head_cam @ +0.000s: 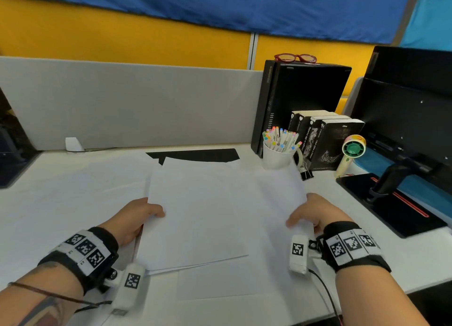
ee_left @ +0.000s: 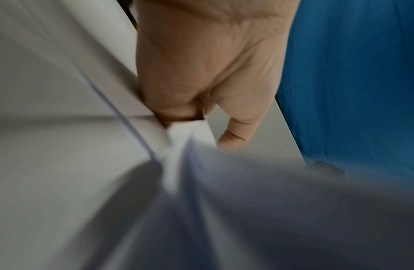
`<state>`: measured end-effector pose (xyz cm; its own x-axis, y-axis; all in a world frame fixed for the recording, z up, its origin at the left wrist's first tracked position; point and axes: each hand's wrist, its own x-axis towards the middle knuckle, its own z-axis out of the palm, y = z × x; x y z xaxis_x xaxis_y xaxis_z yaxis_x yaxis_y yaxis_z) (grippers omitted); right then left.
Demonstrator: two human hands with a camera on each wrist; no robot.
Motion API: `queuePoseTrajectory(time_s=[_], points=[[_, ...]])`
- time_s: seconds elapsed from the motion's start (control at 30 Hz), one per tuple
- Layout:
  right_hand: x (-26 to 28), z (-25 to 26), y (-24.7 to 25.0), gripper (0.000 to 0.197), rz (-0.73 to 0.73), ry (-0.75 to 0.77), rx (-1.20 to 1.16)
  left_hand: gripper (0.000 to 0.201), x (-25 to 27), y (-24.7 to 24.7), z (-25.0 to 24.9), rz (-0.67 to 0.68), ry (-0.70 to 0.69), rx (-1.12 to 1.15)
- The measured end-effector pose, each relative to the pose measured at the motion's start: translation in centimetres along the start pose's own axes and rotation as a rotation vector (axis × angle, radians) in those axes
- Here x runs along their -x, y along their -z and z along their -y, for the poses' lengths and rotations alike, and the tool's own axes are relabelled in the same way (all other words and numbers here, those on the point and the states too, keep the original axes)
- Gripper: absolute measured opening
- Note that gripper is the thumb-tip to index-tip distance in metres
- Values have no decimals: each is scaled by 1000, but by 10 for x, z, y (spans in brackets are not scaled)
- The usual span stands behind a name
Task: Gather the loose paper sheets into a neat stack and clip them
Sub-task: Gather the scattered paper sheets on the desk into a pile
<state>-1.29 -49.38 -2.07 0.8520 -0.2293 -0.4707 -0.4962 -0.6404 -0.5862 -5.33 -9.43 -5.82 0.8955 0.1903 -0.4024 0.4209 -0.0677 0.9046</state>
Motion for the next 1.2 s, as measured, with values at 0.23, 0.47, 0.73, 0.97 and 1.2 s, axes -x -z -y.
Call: queuePoseTrajectory(time_s=[0.23,0.47,0.73,0.97,1.2], points=[[16,17,13,43,-364,556,-359,27,-1,0,0,10,11,-13],[44,48,-6,45,-525,937,-62,32,-1,1,0,21,25,-12],[46,67,-70,49,-116,699,-666,35,-8,3,3,-71,45,196],[37,52,-98,36,187,459,-281,84,8,2,-6,144,4,102],[4,38,-75,75,-216,167,-303,31,-1,3,4,73,-29,-30]])
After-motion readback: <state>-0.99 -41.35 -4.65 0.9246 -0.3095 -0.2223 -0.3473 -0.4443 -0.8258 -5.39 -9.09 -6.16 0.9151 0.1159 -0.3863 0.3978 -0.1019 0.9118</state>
